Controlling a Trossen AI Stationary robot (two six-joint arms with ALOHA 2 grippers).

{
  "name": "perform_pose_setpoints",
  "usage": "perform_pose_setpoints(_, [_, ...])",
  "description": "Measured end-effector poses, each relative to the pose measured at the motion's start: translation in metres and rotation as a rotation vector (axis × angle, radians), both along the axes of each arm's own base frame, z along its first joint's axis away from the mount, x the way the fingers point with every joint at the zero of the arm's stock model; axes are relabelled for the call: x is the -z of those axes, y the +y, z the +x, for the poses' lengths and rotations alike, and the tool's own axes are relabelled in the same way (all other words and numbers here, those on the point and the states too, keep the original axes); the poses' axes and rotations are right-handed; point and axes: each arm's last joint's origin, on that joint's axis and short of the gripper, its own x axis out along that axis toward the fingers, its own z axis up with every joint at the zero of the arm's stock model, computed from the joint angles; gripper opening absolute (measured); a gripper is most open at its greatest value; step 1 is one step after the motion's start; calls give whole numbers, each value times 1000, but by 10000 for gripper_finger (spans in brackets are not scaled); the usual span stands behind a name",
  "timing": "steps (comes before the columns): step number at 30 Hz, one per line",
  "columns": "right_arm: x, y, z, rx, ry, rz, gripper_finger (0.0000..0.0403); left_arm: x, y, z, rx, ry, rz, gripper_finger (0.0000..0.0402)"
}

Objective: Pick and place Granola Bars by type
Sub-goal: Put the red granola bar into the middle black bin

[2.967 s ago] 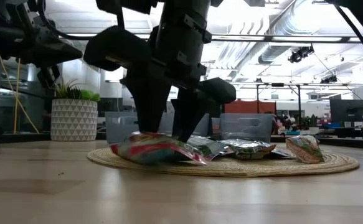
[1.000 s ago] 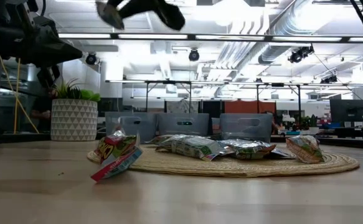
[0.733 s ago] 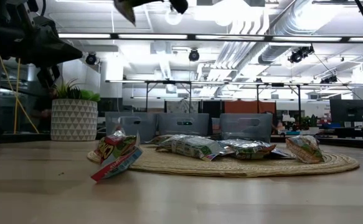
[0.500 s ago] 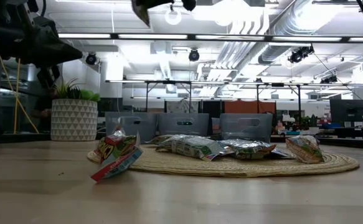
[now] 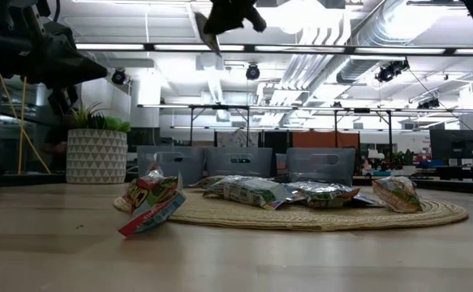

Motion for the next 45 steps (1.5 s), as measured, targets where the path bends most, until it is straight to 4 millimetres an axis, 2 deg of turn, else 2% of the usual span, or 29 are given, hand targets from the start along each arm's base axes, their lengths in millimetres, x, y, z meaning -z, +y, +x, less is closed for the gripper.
perform_pose_setpoints(4, [7,-28,-11,15,92,7,48,0,0,0,-2,0,0,10])
perform_pose_setpoints(9, [14,-58,-26,-54,221,-11,48,0,0,0,-3,0,0,10])
perform_pose_setpoints(17, [22,-101,-46,-98,298,3,48,0,0,0,-3,0,0,10])
perform_pose_setpoints(23, [52,-127,-41,-130,359,51,48,0,0,0,-10,0,1,10])
perform_pose_setpoints(28, [88,-139,-28,-195,414,127,48,0,0,0,-11,0,1,10])
perform_pose_setpoints(36, [137,-142,-17,-312,560,214,48,0,0,0,-12,0,1,10])
perform_pose_setpoints(41, [160,-138,-16,-402,654,286,48,0,0,0,-12,0,1,10])
perform_pose_setpoints(45, [170,-130,-14,-479,688,321,48,0,0,0,-12,0,1,10])
